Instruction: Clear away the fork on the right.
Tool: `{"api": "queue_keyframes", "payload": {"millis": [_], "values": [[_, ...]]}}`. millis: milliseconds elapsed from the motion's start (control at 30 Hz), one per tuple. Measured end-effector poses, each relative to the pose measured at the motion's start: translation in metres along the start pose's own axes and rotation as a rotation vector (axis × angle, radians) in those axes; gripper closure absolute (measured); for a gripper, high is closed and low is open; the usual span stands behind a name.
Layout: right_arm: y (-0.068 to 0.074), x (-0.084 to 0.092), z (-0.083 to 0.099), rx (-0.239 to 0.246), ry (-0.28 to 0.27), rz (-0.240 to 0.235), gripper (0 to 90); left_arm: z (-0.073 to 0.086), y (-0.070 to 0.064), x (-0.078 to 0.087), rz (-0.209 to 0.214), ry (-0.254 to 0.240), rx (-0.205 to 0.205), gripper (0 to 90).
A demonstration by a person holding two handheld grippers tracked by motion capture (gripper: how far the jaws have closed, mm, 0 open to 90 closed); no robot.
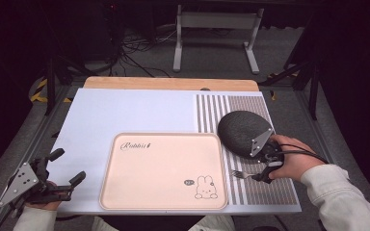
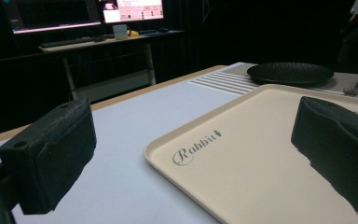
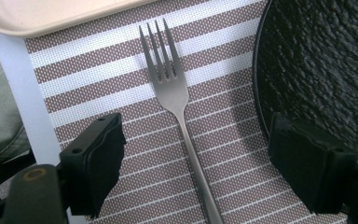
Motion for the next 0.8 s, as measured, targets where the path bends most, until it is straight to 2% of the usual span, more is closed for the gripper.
{"api": "queue_keyframes", "payload": {"millis": [100, 267, 367, 467, 533, 700, 800], "values": [[0.0, -0.004, 0.001, 0.001, 0.009, -0.001, 22.7, 0.0, 0.0, 0.0, 0.001, 0.0, 0.0, 0.7], [-0.001, -0.013, 0.005, 0.019, 0.057, -0.005, 35.2, 0.0, 0.0, 0.0, 0.002, 0.0, -0.001, 0.7], [-0.003, -0.016, 0.007, 0.042, 0.082, -0.002, 39.9, 0.0, 0.0, 0.0, 0.003, 0.001, -0.001, 0.7], [-0.005, -0.021, 0.01, 0.078, 0.134, -0.006, 50.4, 0.0, 0.0, 0.0, 0.001, 0.0, -0.002, 0.7], [-0.005, -0.023, 0.01, 0.083, 0.141, -0.005, 52.5, 0.0, 0.0, 0.0, 0.003, 0.001, -0.002, 0.7], [-0.006, -0.031, 0.01, 0.133, 0.178, -0.018, 66.4, 0.0, 0.0, 0.0, 0.003, 0.001, -0.002, 0.7], [-0.006, -0.035, 0.011, 0.139, 0.215, -0.026, 72.9, 0.0, 0.0, 0.0, 0.003, 0.001, -0.001, 0.7]]}}
Point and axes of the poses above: each handheld gripper's, and its own axes: x roughly backward along the jaws, z roughly out of its underside, y roughly to its left, the point moved 6 cm from there along -x, roughly forward along the jaws, and after that the axes turned 12 degrees about -z, right-handed, at the moved point
